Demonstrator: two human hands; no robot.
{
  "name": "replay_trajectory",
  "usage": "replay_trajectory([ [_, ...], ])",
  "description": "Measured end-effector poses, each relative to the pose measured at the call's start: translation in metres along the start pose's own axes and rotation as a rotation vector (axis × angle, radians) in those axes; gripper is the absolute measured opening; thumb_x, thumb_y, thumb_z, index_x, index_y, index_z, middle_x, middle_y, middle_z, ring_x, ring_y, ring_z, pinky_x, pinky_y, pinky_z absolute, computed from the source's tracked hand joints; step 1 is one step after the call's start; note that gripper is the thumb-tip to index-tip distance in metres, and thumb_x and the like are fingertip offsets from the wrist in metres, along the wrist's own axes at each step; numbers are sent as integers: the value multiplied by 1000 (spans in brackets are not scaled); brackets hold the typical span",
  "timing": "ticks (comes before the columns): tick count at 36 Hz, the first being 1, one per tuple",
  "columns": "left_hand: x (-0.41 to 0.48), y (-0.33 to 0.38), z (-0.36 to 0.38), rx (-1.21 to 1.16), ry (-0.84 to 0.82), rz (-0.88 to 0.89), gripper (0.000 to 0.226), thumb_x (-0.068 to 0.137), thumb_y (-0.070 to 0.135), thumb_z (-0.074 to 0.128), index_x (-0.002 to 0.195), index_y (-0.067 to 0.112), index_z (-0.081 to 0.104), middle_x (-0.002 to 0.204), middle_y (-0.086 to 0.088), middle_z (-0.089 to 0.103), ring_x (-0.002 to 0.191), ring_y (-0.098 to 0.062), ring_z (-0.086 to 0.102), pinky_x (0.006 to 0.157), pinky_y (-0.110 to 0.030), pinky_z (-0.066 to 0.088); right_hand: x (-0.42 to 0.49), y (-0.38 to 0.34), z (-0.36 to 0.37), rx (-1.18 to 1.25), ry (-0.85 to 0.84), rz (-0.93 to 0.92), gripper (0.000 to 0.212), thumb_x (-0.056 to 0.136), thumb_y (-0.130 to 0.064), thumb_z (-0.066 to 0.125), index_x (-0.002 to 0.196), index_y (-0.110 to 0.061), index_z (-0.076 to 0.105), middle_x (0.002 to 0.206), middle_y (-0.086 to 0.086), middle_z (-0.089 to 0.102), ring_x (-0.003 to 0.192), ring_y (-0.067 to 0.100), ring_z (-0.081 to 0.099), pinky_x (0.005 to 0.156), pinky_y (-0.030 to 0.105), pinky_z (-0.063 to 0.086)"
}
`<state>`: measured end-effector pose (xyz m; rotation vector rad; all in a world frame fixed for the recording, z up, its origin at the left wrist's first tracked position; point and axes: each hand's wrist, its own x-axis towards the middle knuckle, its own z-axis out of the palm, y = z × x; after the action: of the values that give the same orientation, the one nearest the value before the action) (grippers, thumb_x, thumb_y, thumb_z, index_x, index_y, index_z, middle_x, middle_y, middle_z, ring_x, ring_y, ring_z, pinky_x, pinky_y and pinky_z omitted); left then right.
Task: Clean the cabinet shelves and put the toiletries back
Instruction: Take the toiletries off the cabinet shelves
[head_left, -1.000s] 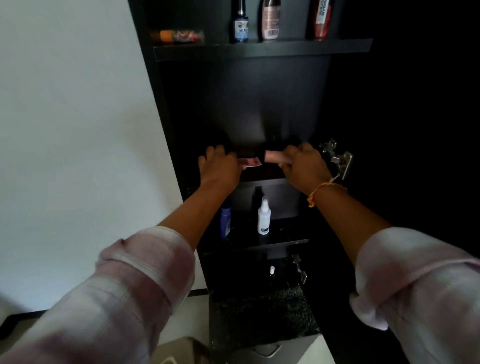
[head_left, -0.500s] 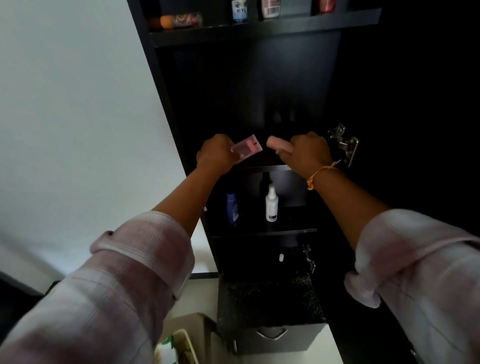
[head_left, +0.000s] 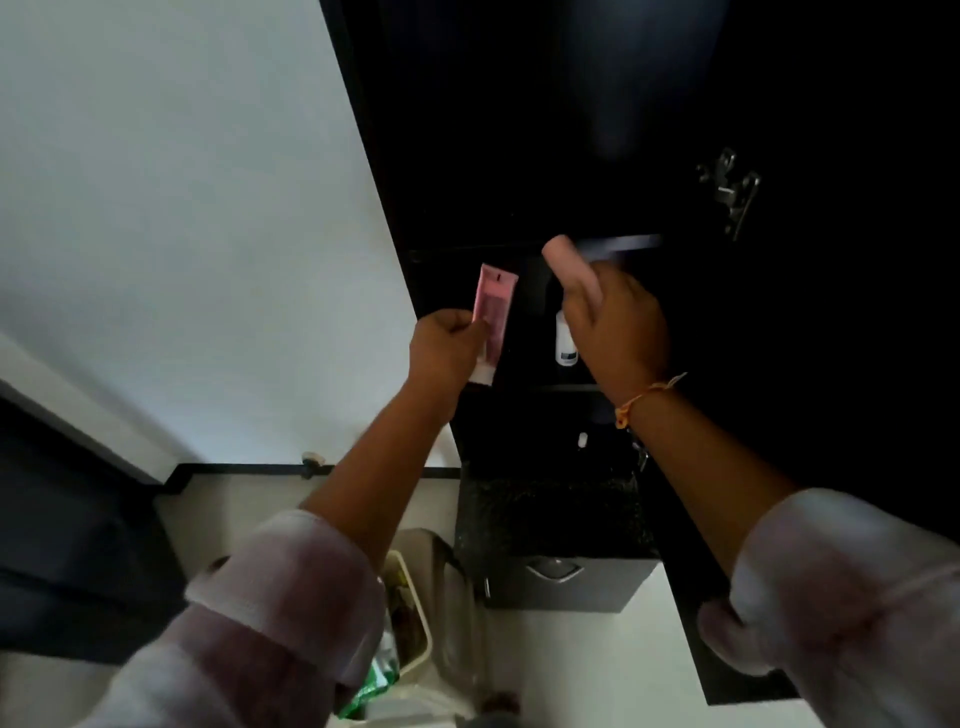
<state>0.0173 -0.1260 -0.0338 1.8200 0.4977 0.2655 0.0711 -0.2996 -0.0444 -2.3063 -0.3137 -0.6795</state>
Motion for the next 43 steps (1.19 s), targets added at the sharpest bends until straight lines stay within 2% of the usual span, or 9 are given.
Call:
replay_trajectory([
  [5,-20,-87,19,-39,-78,-318,11,84,0,57,81,6,66,76,-12,66,57,-18,60,49,-23,46,-66,18,41,31,-186,297,37,92,-48,51,109,-18,63,99,12,69,88,34,64,67,31,46],
  [10,-13,-173,18,12,-82,-518,16,95,13,53,91,7,68,88,-17,71,65,-23,61,53,-25,46,-121,44,93,157,-410,715,70,85,-75,37,91,-13,68,93,9,68,92,31,63,81,31,44],
  [15,2,-239,22,79,-96,-595,15,92,5,57,102,-1,67,85,-20,67,53,-20,54,47,-24,40,-166,83,143,231,-644,941,42,93,-45,48,72,-10,56,86,17,62,90,36,62,79,35,44],
  [19,20,-287,35,150,-69,-643,24,85,7,65,109,8,66,96,-16,71,81,-30,69,69,-34,57,-194,113,183,197,-763,982,29,92,-26,56,85,1,64,88,23,65,90,38,64,74,37,46],
  [23,33,-317,42,176,-28,-668,33,81,-1,62,110,15,59,96,-10,67,79,-25,67,66,-35,57,-205,120,210,167,-797,987,25,90,-12,57,99,11,64,93,27,65,88,37,62,71,34,43],
  [30,51,-351,53,231,-38,-631,23,91,1,53,108,15,59,90,-4,62,64,-10,58,49,-23,46,-211,129,252,79,-851,948,19,87,-18,59,92,-1,67,82,14,61,83,32,61,70,32,44],
  [34,62,-366,55,342,-54,-576,24,91,6,54,111,15,62,99,-7,68,79,-22,67,70,-35,58,-214,136,276,29,-834,913,16,85,-20,61,80,-6,66,82,16,65,80,34,63,74,44,54],
  [36,67,-372,55,377,-44,-556,24,90,8,55,110,16,64,103,-8,69,87,-25,67,79,-39,58,-212,134,281,17,-837,891,16,86,-21,61,77,-9,65,80,12,63,77,30,61,66,33,49],
  [43,82,-377,57,419,-60,-525,26,85,9,65,111,14,64,105,-6,68,90,-22,66,78,-36,57,-200,131,295,-58,-806,888,25,92,-29,58,105,-10,66,104,12,66,95,31,62,68,26,34],
])
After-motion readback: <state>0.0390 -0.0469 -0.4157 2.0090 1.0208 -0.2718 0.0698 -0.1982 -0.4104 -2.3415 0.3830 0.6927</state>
